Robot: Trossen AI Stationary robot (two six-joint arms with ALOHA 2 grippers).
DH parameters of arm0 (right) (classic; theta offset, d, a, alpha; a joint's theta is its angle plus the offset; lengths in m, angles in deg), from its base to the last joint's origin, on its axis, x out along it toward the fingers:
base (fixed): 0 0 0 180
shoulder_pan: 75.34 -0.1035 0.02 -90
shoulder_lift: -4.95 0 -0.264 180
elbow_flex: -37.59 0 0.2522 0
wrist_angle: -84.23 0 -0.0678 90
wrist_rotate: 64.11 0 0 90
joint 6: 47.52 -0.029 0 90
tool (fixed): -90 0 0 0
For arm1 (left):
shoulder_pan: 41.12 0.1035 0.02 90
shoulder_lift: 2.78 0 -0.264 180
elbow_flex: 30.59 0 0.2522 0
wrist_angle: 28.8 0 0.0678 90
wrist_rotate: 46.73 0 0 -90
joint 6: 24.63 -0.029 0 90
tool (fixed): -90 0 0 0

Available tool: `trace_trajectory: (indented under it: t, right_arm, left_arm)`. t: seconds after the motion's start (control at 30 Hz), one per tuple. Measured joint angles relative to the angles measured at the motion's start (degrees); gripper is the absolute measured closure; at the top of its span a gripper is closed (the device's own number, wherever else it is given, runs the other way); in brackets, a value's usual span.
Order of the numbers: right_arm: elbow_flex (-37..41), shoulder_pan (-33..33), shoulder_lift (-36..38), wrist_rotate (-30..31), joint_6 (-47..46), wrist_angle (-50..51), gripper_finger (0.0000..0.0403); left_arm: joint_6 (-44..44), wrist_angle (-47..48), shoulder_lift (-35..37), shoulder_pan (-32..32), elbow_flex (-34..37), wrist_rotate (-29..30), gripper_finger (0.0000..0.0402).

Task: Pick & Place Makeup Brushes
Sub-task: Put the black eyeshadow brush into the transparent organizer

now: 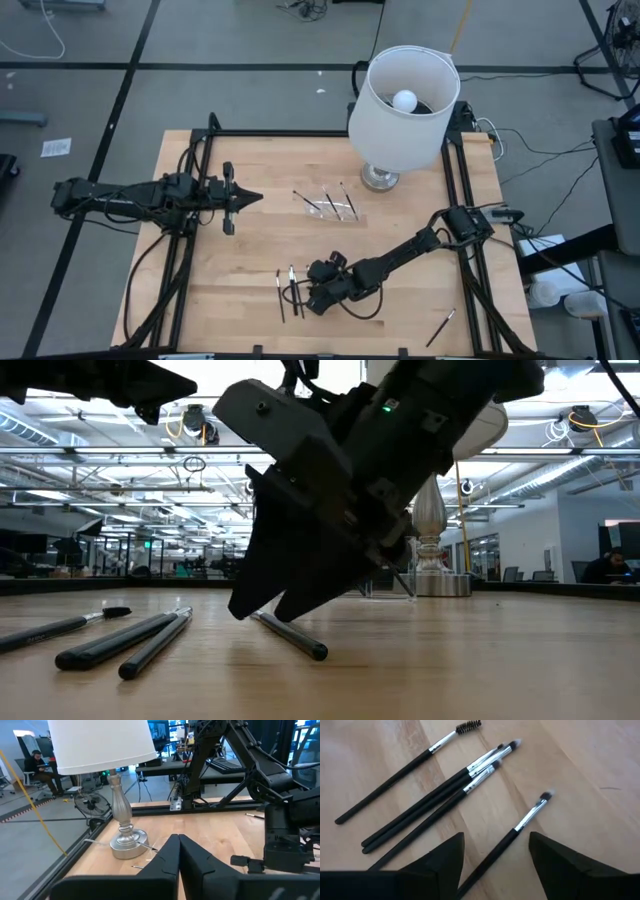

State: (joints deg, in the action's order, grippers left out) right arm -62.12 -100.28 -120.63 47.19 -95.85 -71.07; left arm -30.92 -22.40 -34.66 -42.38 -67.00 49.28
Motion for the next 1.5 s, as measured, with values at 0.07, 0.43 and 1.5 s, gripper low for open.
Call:
trace_trajectory:
  t: [0.07, 0.43, 1.5]
  right_arm:
    - [-0.1, 0.2, -0.6, 0.3, -0.2, 0.1, 0.0190]
    - [-0.1, 0.5, -1.6, 2.9, 2.5, 7.9, 0.0273]
    - [15.4, -7.1, 26.2, 29.5, 40.1, -22.5, 0.0402]
  left_arm:
    - [0.0, 0.0, 0.0, 0.0, 0.0, 0.0, 0.0387]
    - [1.6, 0.2, 0.0, 0.0, 0.0, 0.0, 0.0375]
    - [7.2, 7.5, -0.4, -0.1, 0.0, -0.9, 0.0360]
